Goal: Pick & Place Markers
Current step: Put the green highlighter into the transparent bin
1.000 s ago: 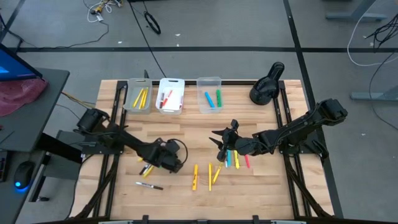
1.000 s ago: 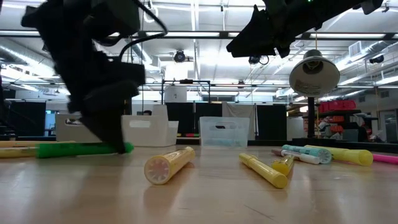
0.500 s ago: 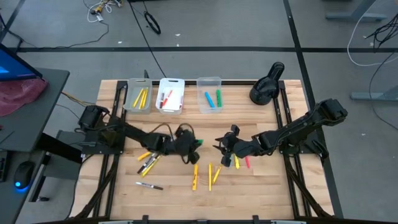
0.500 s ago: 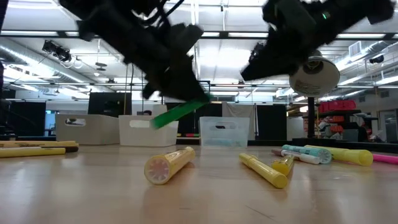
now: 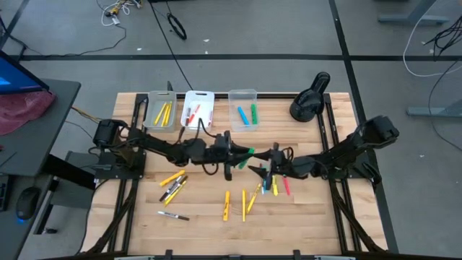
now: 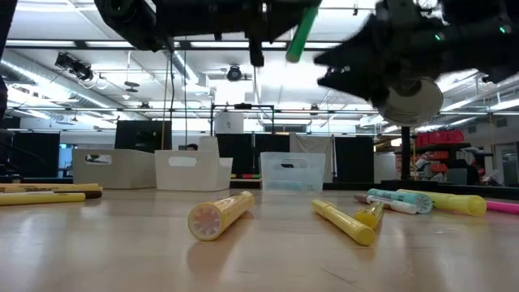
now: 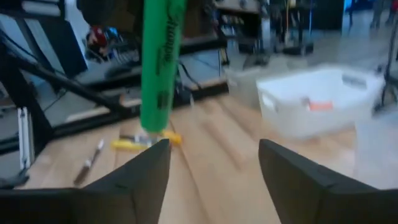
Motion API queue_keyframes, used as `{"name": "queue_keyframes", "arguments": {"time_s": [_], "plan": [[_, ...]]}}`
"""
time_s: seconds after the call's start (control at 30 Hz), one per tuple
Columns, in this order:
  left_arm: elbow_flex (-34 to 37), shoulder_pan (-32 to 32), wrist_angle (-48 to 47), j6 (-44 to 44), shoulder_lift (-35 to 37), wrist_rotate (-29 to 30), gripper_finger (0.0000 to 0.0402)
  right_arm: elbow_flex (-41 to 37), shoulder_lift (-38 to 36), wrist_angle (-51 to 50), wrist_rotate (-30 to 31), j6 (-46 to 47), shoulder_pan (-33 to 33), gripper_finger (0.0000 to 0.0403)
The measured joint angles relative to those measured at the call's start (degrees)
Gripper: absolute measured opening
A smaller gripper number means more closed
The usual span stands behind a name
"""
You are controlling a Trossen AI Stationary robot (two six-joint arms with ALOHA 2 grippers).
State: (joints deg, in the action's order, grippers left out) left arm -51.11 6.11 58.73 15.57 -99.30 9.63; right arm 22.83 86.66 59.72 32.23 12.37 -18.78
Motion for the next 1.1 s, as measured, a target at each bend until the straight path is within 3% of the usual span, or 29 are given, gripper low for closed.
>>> {"name": "queue_keyframes", "arguments": {"time_s": [0.17,0.3,0.8,0.9,1.1], "plan": [[0.00,0.91,2.28,-1.53,0.12,-0.46,0.0071,6.30,2.11,0.05,-3.97,-8.27,0.96,0.0259],[-0.09,0.95,1.84,-2.04,0.15,-0.45,0.0072,9.90,2.41,0.56,-5.99,-10.48,0.94,0.0244],[0.00,0.93,1.38,-3.82,0.06,-0.53,0.0079,10.11,2.38,1.17,-6.28,-8.03,0.79,0.0081],[0.00,0.89,1.25,-3.86,0.08,-0.68,0.0099,10.10,2.38,0.94,-6.16,-8.08,0.78,0.0050],[0.00,0.54,-6.81,-8.31,3.12,0.21,0.0172,10.10,0.12,-7.45,-2.23,-4.39,0.79,0.0050]]}}
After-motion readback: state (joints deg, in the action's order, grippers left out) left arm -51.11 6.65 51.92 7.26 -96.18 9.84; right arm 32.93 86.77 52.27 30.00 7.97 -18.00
